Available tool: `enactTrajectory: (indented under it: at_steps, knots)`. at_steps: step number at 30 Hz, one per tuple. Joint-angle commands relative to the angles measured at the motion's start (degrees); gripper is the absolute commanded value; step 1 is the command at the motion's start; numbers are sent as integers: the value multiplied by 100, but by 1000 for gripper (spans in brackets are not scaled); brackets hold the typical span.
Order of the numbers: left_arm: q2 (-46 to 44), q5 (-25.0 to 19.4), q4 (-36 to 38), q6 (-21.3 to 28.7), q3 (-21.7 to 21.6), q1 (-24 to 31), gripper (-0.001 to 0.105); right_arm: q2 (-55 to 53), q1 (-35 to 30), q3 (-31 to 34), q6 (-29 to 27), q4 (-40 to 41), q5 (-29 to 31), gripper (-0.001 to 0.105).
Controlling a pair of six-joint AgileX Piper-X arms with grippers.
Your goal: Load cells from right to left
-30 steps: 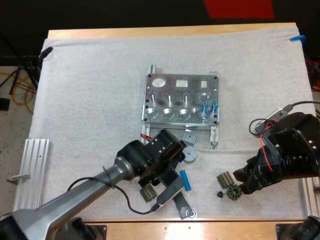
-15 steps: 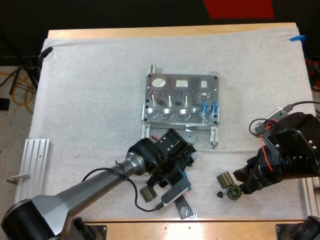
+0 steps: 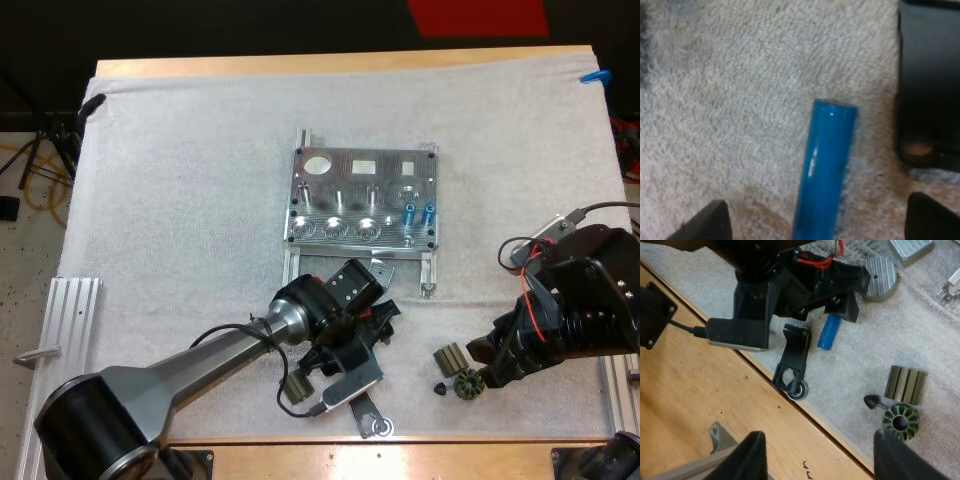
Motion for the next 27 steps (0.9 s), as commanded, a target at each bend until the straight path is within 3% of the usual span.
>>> enactTrajectory:
  at_steps: [1,11,14,16,19,22,27]
  knots:
    - [41,32,-120,48,-8,-37,69,-47,7,4,-84,48,-62,48]
    - [249,19,-200,48,-8,-37,69,-47,7,4,-84,48,-62,48]
    - [249,19,-157,48,-8,-37,56,-47,7,4,-88,48,-62,48]
    - [249,3,-135,48,-8,-37,38,-47,7,4,-113,48,-62,48]
    - [249,3,-77,48,-8,-37,20,-47,7,4,-112,48,-62,48]
    - [249,-13,-41,48,-8,-37,10,-47,7,4,-112,48,-62,48]
    - [249,-134,25,14,-8,-37,8,-47,7,4,-112,48,-62,48]
